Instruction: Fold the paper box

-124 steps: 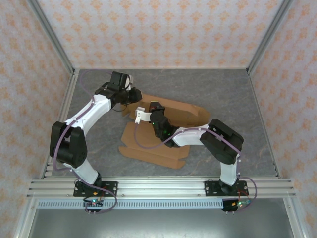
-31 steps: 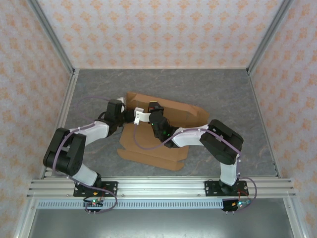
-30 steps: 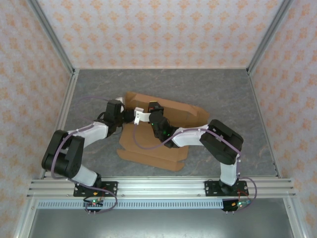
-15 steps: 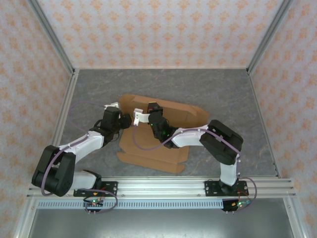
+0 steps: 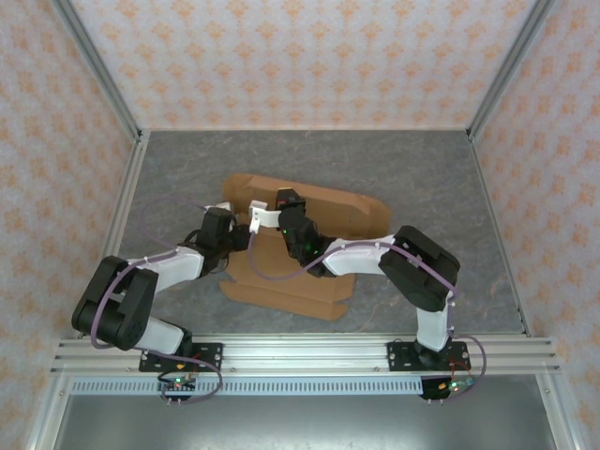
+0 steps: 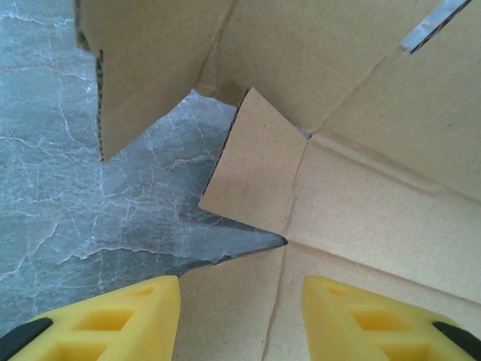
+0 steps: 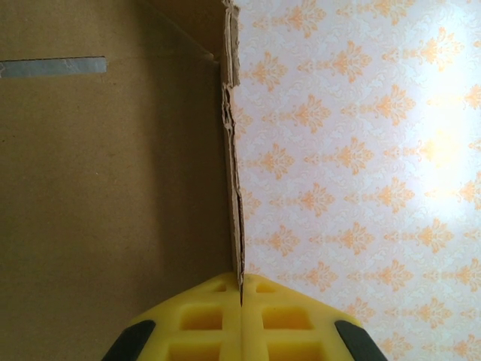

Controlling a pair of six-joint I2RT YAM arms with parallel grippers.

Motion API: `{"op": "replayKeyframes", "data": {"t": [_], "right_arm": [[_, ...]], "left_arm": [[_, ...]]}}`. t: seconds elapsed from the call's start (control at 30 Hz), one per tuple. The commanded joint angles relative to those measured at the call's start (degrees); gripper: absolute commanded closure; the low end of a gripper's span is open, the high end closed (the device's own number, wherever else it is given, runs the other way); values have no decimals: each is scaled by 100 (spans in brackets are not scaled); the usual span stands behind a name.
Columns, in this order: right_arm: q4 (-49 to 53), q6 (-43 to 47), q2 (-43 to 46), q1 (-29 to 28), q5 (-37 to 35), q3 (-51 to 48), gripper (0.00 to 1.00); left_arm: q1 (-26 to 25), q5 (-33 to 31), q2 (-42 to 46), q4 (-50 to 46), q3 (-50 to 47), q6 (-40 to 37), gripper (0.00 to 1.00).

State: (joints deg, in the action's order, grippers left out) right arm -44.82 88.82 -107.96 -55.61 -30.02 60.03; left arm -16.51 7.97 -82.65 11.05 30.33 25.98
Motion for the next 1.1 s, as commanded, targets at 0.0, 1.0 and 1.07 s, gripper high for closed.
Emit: {"op": "replayKeyframes", "data": {"t": [0.0, 1.0, 1.07], "right_arm": [[48, 35, -45, -43, 15, 192, 100], [3166, -1326, 160, 628, 670, 1562, 100], [3435, -1439, 79, 687, 719, 1788, 100]], "left_arm": [[-45, -354, -199, 146, 167, -196, 52], [-45, -575, -908, 1144, 600, -665, 48], [-45, -564, -1035, 1129, 685, -588, 48]]}}
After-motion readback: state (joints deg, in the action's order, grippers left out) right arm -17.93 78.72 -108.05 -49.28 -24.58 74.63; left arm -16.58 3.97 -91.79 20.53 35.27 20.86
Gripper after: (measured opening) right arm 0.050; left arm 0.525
